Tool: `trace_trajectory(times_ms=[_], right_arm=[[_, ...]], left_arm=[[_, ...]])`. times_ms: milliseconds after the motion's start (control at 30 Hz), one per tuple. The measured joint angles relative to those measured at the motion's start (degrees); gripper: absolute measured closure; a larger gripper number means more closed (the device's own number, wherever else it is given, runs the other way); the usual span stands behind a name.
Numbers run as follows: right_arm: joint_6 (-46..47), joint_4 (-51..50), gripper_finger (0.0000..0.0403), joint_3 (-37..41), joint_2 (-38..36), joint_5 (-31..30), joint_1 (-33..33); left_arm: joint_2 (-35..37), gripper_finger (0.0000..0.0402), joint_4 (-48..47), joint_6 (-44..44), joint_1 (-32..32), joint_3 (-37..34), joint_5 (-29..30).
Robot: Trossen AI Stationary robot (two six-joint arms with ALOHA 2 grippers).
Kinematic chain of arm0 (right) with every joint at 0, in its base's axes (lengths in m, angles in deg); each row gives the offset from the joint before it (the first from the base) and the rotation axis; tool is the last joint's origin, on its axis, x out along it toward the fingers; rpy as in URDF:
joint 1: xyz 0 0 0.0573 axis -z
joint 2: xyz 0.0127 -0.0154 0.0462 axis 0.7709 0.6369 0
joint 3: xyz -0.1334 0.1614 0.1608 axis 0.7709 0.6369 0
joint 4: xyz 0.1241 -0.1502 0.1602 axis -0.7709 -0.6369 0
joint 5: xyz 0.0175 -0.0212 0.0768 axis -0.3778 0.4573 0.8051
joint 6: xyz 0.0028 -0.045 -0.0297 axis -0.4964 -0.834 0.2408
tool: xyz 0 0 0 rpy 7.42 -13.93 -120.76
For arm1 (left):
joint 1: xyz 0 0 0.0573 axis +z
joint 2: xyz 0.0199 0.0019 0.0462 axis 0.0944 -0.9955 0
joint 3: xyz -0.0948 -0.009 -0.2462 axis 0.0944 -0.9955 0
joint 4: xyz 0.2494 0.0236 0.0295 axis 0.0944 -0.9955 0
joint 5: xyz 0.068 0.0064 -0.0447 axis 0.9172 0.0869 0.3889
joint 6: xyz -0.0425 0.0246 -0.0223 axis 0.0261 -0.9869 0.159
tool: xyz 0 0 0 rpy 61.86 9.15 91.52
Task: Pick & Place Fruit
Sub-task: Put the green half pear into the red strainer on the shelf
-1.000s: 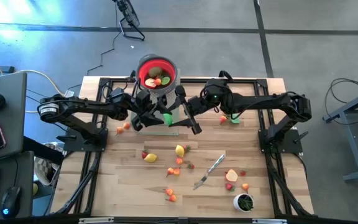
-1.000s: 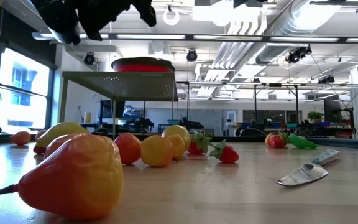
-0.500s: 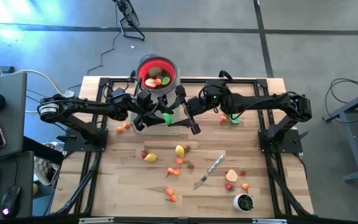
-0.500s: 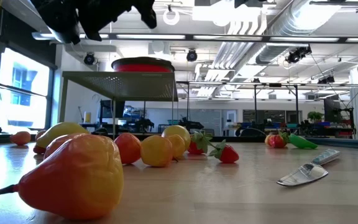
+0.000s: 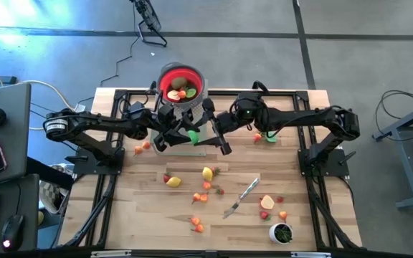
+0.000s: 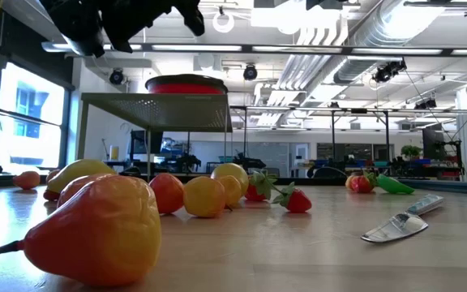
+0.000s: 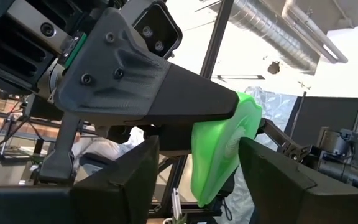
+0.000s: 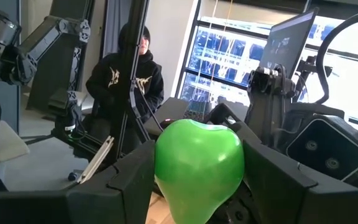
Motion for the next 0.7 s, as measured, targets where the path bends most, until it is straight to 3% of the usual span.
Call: trace_trajectory(times_ms=[400,700], right_arm=[[-0.02,-0.02,0.0188,0.0,-0.04,0.17,0.02],[-0.02,-0.02,0.0186,0.0,-0.04,0.26,0.0]], left_arm=[[0.07,0.0319,0.13,0.1,0.0,0.0,-0.41],[0.07,0.0338,0.03,0.18,0.0,0.0,-0.53]])
